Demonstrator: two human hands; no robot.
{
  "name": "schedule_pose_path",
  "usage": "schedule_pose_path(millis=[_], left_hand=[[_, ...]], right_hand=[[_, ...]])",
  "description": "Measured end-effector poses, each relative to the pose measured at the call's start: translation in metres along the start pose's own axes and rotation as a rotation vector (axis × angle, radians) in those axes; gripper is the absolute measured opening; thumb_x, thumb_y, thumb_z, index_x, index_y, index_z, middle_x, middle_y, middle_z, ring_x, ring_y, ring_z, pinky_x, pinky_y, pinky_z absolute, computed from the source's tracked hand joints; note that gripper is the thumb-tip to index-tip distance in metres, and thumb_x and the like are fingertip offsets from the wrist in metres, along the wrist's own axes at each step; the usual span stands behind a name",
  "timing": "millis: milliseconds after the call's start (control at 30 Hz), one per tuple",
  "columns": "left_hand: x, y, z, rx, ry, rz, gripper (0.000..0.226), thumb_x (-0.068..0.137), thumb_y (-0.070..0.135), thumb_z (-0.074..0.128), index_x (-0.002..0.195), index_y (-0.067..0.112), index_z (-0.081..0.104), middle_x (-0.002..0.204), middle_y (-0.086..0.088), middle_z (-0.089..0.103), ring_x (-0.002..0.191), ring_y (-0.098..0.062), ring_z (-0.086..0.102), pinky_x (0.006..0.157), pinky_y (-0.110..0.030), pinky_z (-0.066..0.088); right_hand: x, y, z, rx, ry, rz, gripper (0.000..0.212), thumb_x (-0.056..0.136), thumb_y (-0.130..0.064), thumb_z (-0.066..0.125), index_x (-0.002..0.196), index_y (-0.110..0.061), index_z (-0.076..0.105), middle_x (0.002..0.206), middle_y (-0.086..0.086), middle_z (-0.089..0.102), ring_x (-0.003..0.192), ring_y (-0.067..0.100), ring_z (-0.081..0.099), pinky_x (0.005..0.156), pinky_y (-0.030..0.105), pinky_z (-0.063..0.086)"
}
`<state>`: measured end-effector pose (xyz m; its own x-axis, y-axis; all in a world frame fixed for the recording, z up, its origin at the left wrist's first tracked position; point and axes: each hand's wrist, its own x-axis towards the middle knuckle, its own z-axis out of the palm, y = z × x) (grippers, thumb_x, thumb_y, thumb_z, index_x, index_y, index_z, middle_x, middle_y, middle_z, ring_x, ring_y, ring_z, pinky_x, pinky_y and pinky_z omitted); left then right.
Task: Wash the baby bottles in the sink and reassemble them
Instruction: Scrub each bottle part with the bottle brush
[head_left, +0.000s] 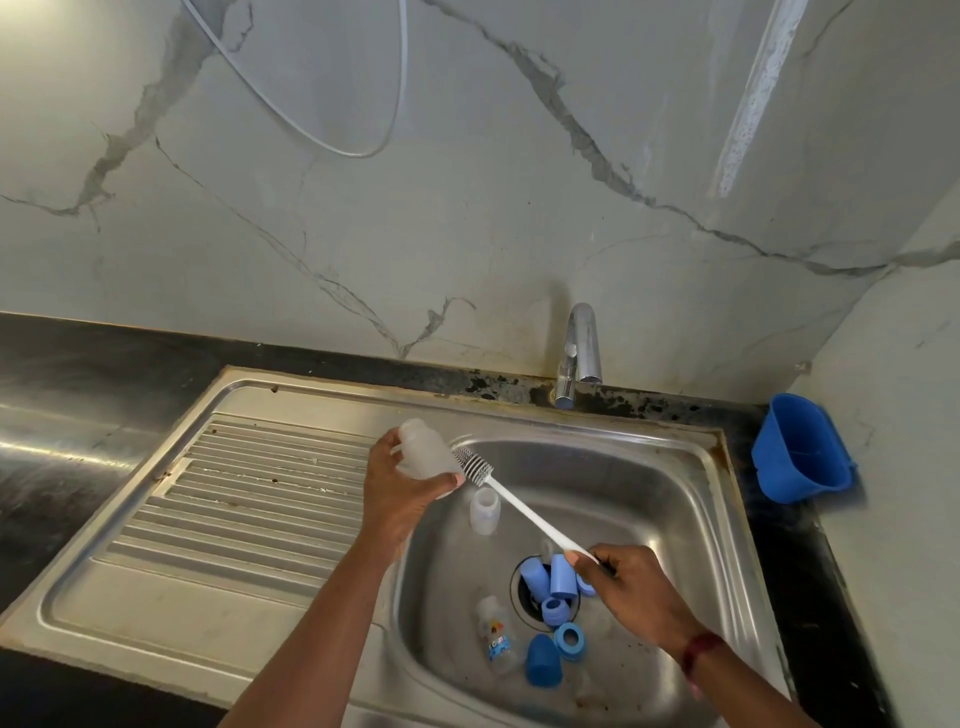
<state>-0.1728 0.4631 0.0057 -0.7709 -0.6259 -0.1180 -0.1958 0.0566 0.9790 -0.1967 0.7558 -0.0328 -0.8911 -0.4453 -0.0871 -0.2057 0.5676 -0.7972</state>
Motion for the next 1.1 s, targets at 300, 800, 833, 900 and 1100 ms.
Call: schedule_pose_path(millis=[300,800,833,900,1100], left_hand=[[-0.009,-0.002,0.007,0.325,-0.249,0.277,0.107,0.044,0.034,0.095,0.136,0.032,0.041,0.129,0.011,0.047,0.119,-0.010,0.047,0.089,-0.036,0.055],[-0.009,-0.007,0.010,0.245,-0.414,0.132,0.106,0.039,0.044,0.094,0.132,0.039,0.044,0.128,0.015,0.050,0.122,-0.012,0.050,0.097,-0.040,0.054],[-0.008,-0.006,0.009,0.229,-0.401,0.141,0.103,0.042,0.041,0.095,0.131,0.039,0.044,0.128,0.015,0.051,0.121,-0.010,0.050,0.095,-0.037,0.054],[-0.005,-0.003,0.006,0.170,-0.351,0.133,0.097,0.049,0.029,0.098,0.130,0.038,0.046,0.126,0.013,0.052,0.117,-0.009,0.052,0.087,-0.030,0.056],[-0.003,0.006,0.001,0.016,-0.333,0.064,0.099,0.041,0.041,0.090,0.131,0.027,0.051,0.123,0.005,0.058,0.110,-0.013,0.059,0.070,-0.019,0.056]], right_hand=[[0.016,-0.009,-0.005,-0.029,-0.004,0.016,0.053,0.094,-0.045,0.059,0.055,-0.015,0.039,0.051,-0.007,0.033,0.050,0.006,0.030,0.051,0.020,0.029],[0.013,-0.008,-0.014,-0.063,-0.043,0.020,0.053,0.094,-0.043,0.060,0.052,-0.014,0.044,0.043,-0.010,0.041,0.044,0.006,0.036,0.049,0.017,0.033],[0.013,-0.005,-0.013,-0.058,-0.044,0.016,0.053,0.094,-0.043,0.060,0.054,-0.011,0.046,0.045,-0.009,0.040,0.045,0.006,0.035,0.050,0.018,0.033],[0.011,0.003,-0.012,-0.060,-0.064,-0.001,0.052,0.094,-0.046,0.059,0.058,-0.010,0.048,0.047,-0.009,0.039,0.047,0.006,0.035,0.050,0.019,0.031],[0.003,0.013,-0.010,-0.086,-0.080,-0.104,0.057,0.091,-0.056,0.055,0.060,-0.010,0.045,0.051,-0.007,0.034,0.049,0.007,0.031,0.051,0.022,0.028]])
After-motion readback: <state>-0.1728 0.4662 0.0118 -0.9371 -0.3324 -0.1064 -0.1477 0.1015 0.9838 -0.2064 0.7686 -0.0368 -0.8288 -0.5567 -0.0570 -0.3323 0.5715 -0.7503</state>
